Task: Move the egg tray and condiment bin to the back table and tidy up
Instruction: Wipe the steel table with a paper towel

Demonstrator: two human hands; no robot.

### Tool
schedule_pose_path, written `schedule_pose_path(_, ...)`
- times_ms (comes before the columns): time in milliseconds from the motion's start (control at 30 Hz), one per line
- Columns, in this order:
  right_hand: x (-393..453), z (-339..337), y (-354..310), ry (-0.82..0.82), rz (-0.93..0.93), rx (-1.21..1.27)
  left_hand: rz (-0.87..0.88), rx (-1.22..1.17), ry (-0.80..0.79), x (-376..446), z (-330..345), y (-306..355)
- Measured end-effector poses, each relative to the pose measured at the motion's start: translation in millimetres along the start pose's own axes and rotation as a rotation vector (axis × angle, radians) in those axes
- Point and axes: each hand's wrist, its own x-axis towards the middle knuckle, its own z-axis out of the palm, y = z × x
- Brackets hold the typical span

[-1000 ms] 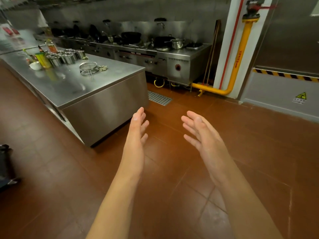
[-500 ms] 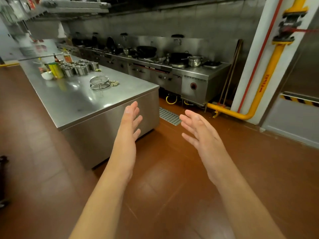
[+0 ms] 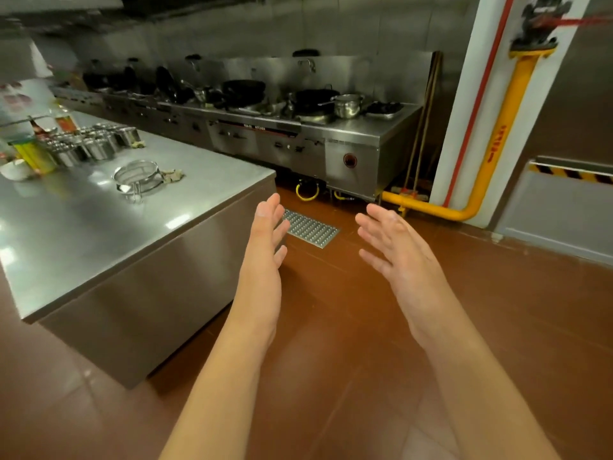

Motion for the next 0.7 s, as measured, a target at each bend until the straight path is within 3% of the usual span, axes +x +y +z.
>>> schedule_pose_path(433,214.7,-35.4,22.0,-0.127,0.070,0.008,-0.054,0.014,0.135,184.3,72.9,-49.6)
schedule_pose_path(700,365.5,-41.6,57.9,-0.092,0.072,-0.039,-0.102,0.014,0.097,326.4,108.5,-101.7)
